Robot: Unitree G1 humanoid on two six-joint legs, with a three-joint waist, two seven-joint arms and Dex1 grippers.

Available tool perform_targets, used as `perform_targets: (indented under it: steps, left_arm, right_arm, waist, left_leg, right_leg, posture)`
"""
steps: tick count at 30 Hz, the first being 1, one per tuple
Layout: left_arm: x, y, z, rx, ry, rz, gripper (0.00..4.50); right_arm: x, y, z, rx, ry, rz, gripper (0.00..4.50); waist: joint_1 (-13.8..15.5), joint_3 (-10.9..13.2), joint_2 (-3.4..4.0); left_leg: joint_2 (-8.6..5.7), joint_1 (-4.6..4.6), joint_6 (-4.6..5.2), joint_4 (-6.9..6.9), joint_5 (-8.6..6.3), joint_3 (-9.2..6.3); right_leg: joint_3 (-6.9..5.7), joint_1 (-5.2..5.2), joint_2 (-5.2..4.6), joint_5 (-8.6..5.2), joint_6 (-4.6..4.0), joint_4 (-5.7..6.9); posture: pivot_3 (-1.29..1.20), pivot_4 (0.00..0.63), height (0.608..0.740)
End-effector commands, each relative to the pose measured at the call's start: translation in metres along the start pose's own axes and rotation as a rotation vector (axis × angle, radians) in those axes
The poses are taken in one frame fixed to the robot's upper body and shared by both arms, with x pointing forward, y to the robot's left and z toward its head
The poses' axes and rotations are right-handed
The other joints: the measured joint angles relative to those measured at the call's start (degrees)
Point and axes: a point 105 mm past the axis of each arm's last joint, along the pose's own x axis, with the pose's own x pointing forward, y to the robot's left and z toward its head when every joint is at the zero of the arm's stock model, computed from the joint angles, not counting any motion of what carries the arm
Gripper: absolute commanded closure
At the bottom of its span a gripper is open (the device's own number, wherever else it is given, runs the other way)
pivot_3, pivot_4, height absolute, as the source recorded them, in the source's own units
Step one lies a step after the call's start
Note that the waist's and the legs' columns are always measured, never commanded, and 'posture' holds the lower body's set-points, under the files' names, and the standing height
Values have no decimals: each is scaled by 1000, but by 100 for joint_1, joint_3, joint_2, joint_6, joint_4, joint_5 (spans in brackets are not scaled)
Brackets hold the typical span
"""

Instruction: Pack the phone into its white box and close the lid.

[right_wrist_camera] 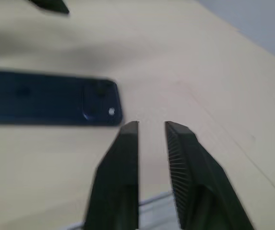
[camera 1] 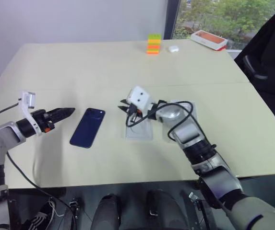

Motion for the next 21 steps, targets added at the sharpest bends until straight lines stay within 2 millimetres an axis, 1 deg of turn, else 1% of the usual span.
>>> perform_targets:
  steps: [1, 3, 4, 6, 8, 10, 13, 14, 17, 20, 21]
  left_arm:
    - [-3, 7, 12, -4, -16, 29, 1539]
    - [-2, 12, 12, -20, -19, 34, 1539]
    - [0, 18, 6, -16, 17, 57, 1539]
    - [5, 24, -2, -22, 61, 75, 1539]
    - [7, 29, -6, -6, 81, 80, 1539]
    - [8, 31, -11, 1, 112, 75, 1539]
    - [13, 35, -20, -19, 146, 63, 1539]
    - [15, 35, -22, -22, 148, 54, 1539]
    - [16, 39, -26, -37, 156, 58, 1539]
    - [17, 37, -28, -77, 155, 34, 1539]
    - [18, 36, -29, -98, 154, 20, 1539]
  right_arm:
    - [13, 6, 21, -15, -13, -1, 3555]
    - [18, 13, 25, -26, -23, 32, 3555]
    - [22, 18, 22, 32, 9, 67, 3555]
    - [30, 32, 24, 120, 46, 171, 3555]
    - [34, 34, 26, 121, 69, 178, 3555]
    - [37, 36, 17, 86, 149, 182, 3555]
    - [41, 42, 4, 99, 222, 200, 3555]
    - [42, 43, 1, 102, 227, 199, 3555]
    - [44, 46, 2, 190, 201, 201, 3555]
    - [43, 42, 0, 205, 216, 170, 4477]
    - [43, 42, 1, 216, 215, 169, 4477]
  waist:
    - [1, 0, 0]
    - [0, 0, -1]
    - [0, 0, -1]
    - [0, -1, -2]
    - [-1, -2, -4]
    - [-3, -3, -6]
    - [5, -6, -11]
    - [8, -6, -11]
    - [1, -7, -12]
    - [-5, -7, -12]
    - [-2, -7, -12]
  left_leg:
    - [0, 0, 0, 0, 0, 0]
    - [0, -1, -1, 1, 0, 0]
    - [0, -1, -1, 1, 0, 0]
    - [-1, 0, -1, 1, 0, 1]
    - [-1, 0, 0, 2, 0, 1]
    - [0, -2, 0, 1, 0, 0]
    - [-1, -5, 0, 1, 0, 1]
    - [-1, -5, 0, 1, 0, 1]
    - [-2, -7, 0, 2, 0, 1]
    - [-2, -5, 0, 3, 0, 0]
    - [-2, -5, 0, 3, 0, 0]
  right_leg:
    - [0, -1, 0, 0, 0, 2]
    - [0, -3, 0, 0, 0, 6]
    - [0, -3, 0, 0, 0, 6]
    - [0, -2, -1, 0, -1, 6]
    - [0, -2, 0, 1, -1, 7]
    - [0, -4, 0, 1, -1, 7]
    - [0, -5, -2, 1, -1, 7]
    - [0, -5, -2, 1, -1, 6]
    - [0, -6, -4, 1, -1, 7]
    - [0, -6, -4, 1, -1, 11]
    - [0, -5, -4, 1, -1, 12]
  posture:
    - [0, 150, 740]
    - [0, 150, 740]
    - [0, 150, 740]
    - [0, 150, 740]
    - [0, 150, 740]
    - [0, 150, 740]
    - [0, 150, 740]
    - [0, 150, 740]
    - [0, 150, 740]
    - [0, 150, 740]
    - [0, 150, 740]
